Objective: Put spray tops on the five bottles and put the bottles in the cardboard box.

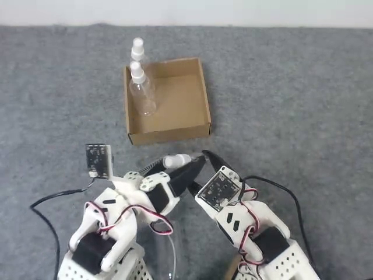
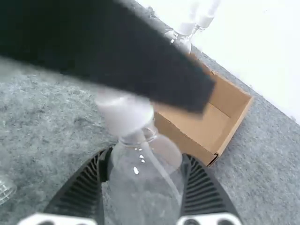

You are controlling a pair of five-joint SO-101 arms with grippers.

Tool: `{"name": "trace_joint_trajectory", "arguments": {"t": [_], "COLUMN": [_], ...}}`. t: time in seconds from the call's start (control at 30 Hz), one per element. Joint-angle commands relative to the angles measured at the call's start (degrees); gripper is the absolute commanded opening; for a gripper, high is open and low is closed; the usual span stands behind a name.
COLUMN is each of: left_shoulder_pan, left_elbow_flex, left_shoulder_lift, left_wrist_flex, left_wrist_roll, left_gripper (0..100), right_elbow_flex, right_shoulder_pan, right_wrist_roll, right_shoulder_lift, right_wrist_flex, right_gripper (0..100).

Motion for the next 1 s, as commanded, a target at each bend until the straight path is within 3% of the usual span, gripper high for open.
{"name": "trace_joint_trajectory", "arguments": {"t": [0.0, 0.2, 0.53, 0.7, 0.97], "left_shoulder_pan": [-2.9, -3.6, -14.7, -14.8, -13.3], "left_elbow_flex": [-4.4, -5.6, -6.6, -5.3, 5.0], "left_shoulder_lift": [-1.1, -1.1, -1.1, -1.1, -1.1], "left_wrist_flex": [-0.1, 0.2, -1.7, -1.9, -14.8], "left_wrist_roll": [-0.2, 2.1, 7.2, 8.4, 8.2], "left_gripper": [30, 30, 30, 30, 30], "right_elbow_flex": [1.1, 1.1, 1.1, 1.0, 1.0], "right_shoulder_pan": [-0.1, 0.0, -0.1, -0.4, -0.5], "right_wrist_roll": [0.6, 0.6, 0.3, -4.2, -5.5], "right_shoulder_lift": [-1.3, -1.3, -1.3, -1.4, -1.4], "right_wrist_flex": [-0.6, -0.6, -1.3, -3.7, -5.7], "right_gripper": [0.7, 0.7, 0.7, 0.7, 0.7]}}
